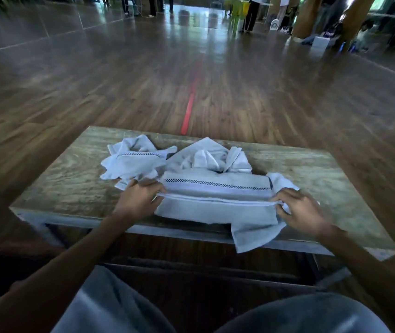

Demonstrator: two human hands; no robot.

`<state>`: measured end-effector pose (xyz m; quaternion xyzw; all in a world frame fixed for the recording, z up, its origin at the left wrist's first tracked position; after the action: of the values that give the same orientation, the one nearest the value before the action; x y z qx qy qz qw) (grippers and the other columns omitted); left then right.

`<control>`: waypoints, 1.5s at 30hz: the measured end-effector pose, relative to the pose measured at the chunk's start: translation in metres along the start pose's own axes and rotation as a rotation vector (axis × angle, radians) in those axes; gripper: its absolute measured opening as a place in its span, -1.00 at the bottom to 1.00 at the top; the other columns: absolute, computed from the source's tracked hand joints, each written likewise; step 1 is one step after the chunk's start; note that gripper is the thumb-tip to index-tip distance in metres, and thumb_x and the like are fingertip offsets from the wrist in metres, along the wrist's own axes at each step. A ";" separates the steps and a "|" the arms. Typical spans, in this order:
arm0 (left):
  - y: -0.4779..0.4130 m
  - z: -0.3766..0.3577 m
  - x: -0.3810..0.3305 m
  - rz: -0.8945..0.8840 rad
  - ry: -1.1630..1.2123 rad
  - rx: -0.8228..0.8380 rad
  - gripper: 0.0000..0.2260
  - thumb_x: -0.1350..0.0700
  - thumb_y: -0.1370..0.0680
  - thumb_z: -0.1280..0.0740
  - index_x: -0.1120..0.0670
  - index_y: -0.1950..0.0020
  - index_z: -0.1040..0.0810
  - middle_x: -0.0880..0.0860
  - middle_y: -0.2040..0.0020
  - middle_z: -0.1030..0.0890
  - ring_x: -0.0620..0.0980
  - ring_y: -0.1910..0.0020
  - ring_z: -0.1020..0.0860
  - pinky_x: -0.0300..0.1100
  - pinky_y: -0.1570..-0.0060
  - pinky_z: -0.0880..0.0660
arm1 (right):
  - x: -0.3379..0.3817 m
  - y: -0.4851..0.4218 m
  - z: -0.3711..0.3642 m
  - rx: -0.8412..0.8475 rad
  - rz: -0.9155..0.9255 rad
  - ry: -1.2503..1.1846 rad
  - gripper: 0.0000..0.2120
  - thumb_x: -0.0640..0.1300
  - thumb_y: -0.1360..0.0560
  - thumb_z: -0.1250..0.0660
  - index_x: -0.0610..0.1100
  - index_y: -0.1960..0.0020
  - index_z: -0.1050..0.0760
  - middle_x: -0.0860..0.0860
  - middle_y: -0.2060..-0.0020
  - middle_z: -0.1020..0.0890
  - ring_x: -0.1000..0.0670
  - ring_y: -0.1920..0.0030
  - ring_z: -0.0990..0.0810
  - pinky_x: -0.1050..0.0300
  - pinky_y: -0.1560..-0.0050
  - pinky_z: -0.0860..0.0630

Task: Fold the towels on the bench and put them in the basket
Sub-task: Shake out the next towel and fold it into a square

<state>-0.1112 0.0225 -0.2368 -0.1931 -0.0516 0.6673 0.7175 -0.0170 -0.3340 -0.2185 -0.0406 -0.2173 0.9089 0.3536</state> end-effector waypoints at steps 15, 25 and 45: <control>0.034 -0.015 -0.006 -0.016 0.082 0.118 -0.80 0.10 -0.44 -0.39 -0.01 -0.05 -0.63 -0.03 0.01 -0.67 0.01 0.16 -0.64 -0.13 0.12 -0.47 | 0.008 0.036 -0.019 0.088 -0.102 0.068 -0.86 -0.13 -0.37 -0.34 -0.03 0.08 -0.56 0.09 0.15 -0.64 -0.03 0.14 -0.63 0.18 0.14 -0.19; 0.021 -0.022 -0.009 -0.196 -0.168 0.180 -0.80 -0.10 -0.28 -0.45 -0.04 0.20 -0.63 -0.13 0.24 -0.66 -0.09 0.28 -0.63 -0.18 0.09 -0.23 | 0.031 0.015 -0.032 0.205 0.003 0.381 -0.60 0.14 -0.18 -0.55 -0.08 0.17 -0.52 0.03 0.25 -0.57 -0.05 0.25 -0.57 0.05 0.17 -0.34; -0.101 0.190 -0.014 0.039 0.066 0.163 -0.87 0.08 -0.46 -0.39 0.07 0.03 -0.61 -0.10 0.34 -0.52 -0.02 0.21 -0.53 -0.46 0.34 -0.31 | 0.005 -0.130 0.168 0.305 -0.216 -0.113 -0.70 -0.29 -0.53 -0.23 0.12 0.16 -0.49 0.01 0.13 -0.65 -0.02 0.08 -0.58 0.03 0.03 -0.46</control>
<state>-0.0811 0.0444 -0.0247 -0.1570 0.0305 0.6764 0.7190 0.0228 -0.3067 -0.0117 0.0883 -0.0996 0.8889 0.4384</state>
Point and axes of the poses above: each hand's wrist, its own y-axis away from the middle knuckle, its own z-axis out of the back of the hand, x = y × z, the point moved 6 cm from there along -y, towards the middle knuckle
